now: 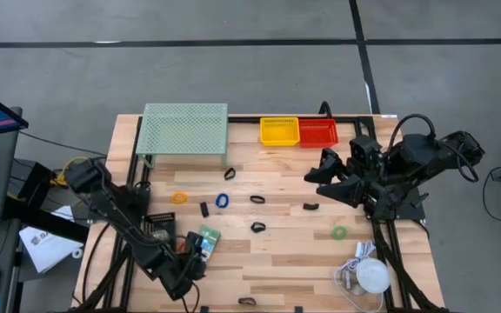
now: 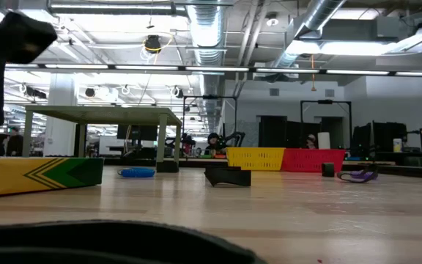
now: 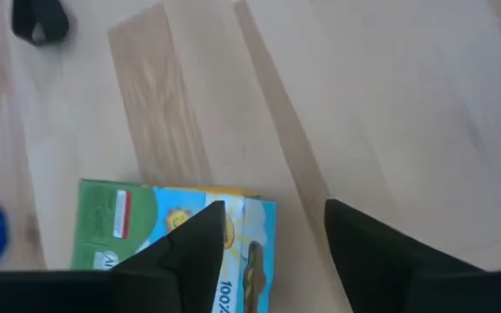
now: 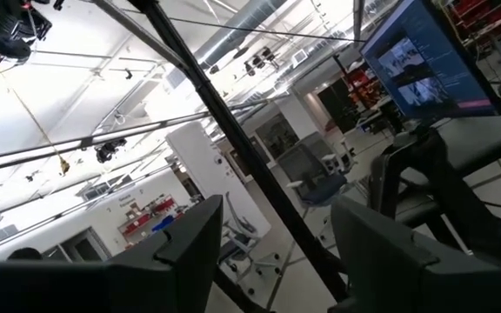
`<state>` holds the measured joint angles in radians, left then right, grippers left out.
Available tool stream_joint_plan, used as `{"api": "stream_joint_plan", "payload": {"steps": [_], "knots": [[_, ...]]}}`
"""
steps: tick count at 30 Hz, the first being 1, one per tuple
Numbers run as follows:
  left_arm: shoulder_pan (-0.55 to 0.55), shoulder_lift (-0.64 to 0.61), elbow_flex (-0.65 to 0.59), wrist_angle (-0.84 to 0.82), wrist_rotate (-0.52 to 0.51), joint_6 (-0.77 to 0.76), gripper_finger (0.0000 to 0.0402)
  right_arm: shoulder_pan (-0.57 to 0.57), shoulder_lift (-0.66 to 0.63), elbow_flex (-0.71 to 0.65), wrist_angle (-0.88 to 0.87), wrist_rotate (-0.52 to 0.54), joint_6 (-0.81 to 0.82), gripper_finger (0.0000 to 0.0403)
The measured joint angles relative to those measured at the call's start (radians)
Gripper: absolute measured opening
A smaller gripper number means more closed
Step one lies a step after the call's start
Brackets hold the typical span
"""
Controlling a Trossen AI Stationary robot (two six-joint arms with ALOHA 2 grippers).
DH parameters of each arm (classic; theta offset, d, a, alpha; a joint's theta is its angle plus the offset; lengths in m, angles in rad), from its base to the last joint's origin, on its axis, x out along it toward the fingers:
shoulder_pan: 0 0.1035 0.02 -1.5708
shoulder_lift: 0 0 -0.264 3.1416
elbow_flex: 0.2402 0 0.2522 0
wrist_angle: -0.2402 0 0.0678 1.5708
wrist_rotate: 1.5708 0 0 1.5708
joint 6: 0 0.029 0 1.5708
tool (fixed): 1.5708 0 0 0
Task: Pick & Place Office Desk Supplies
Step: Put the yellow crayon box into the black basket
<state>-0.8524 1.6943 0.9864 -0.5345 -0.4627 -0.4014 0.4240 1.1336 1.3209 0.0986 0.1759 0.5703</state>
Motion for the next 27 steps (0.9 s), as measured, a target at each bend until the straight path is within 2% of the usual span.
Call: {"api": "stream_joint_plan", "payload": {"steps": [7, 21, 27], "knots": [[-0.005, 0.036, -0.001, -0.016, -0.056, -0.085, 0.0147, 0.0, 0.0, 0.0, 0.0, 0.006, 0.006, 0.0211], [0.01, 0.036, -0.001, -0.042, -0.055, -0.157, 0.0013, 0.0, 0.0, 0.0, 0.0, 0.009, 0.006, 0.0211], [0.024, 0.02, -0.001, -0.043, -0.011, -0.158, 0.0002, 0.001, 0.0, 0.0, 0.0, 0.008, 0.006, 0.0211]]}}
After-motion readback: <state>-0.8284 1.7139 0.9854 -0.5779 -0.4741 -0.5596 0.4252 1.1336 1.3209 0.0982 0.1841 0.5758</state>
